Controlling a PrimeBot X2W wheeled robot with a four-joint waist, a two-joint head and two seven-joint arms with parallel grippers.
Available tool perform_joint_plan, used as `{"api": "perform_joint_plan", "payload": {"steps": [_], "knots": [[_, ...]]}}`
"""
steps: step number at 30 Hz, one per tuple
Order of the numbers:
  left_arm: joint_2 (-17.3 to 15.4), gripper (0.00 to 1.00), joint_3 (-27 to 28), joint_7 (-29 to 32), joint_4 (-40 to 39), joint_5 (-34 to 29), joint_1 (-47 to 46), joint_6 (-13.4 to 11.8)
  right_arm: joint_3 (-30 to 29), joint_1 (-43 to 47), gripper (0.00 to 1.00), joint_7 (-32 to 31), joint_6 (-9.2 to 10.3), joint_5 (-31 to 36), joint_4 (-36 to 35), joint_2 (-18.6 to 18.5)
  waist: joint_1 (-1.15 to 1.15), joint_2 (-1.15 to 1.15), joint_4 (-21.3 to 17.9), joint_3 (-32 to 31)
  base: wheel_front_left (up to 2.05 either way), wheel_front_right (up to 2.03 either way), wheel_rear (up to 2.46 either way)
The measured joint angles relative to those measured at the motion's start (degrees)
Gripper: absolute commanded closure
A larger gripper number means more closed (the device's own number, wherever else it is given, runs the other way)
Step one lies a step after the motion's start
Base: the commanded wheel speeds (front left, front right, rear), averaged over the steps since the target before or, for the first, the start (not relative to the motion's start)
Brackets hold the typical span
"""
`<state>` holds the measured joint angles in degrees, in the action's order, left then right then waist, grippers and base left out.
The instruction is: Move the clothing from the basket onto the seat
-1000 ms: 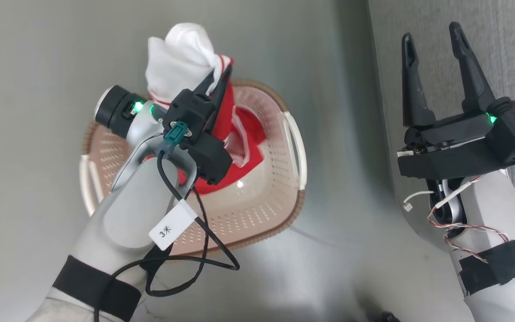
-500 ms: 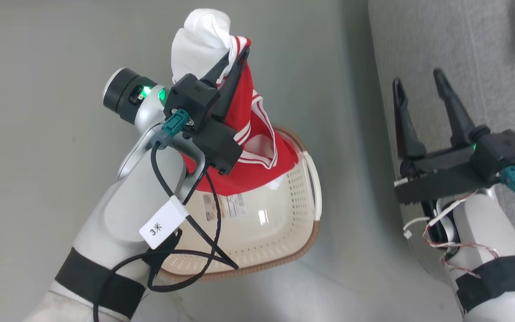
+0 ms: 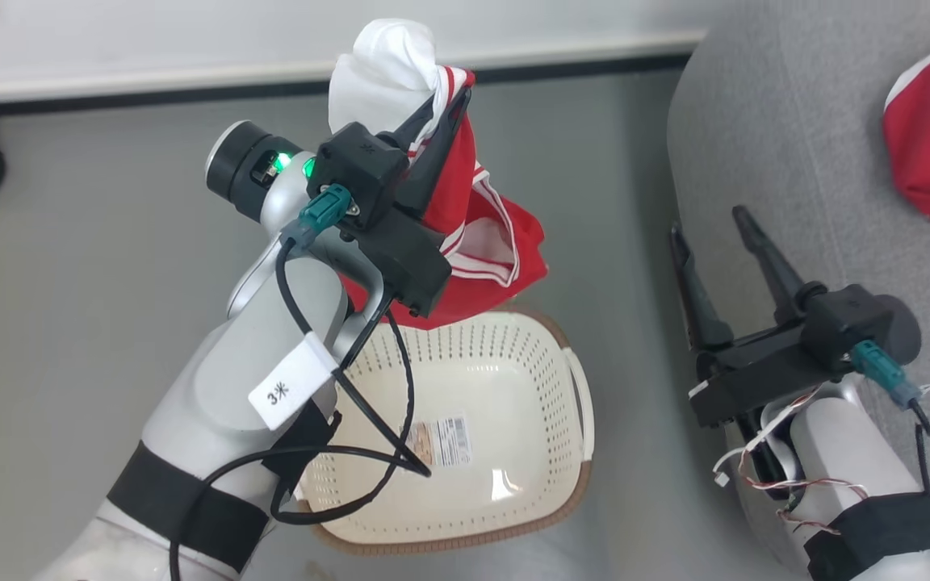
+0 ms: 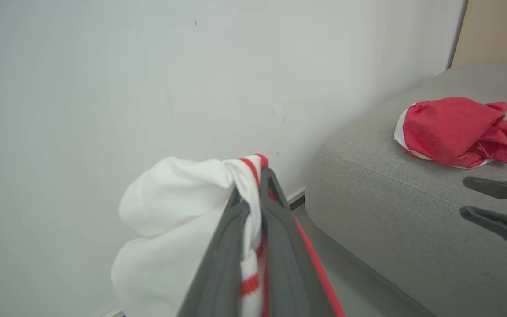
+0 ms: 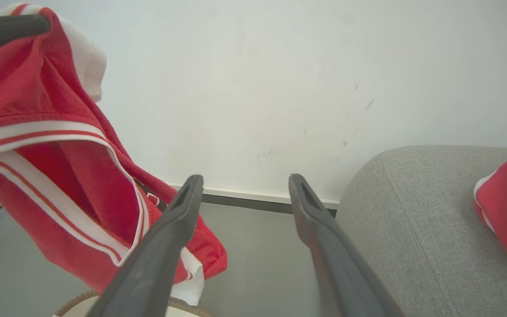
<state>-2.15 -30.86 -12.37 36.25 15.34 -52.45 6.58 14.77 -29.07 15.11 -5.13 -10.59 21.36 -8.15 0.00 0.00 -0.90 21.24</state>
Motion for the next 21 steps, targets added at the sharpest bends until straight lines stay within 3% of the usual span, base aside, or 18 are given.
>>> {"api": "perform_joint_plan", "payload": {"steps": [10,21], "knots": [[0.04,1.00,-2.04,2.00,1.05,4.91,-0.27,0.04,3.77,0.24,0.00,-0.26,-1.37,0.01,5.72,0.27,0.00,0.00,0.81,-7.63,0.00,0.00,0.00],[0.10,1.00,-7.48,3.82,1.74,10.43,2.12,0.05,12.06,0.60,0.00,-0.41,-1.96,-0.30,12.49,2.45,0.00,0.00,1.38,-15.95,0.00,0.00,0.00]]}}
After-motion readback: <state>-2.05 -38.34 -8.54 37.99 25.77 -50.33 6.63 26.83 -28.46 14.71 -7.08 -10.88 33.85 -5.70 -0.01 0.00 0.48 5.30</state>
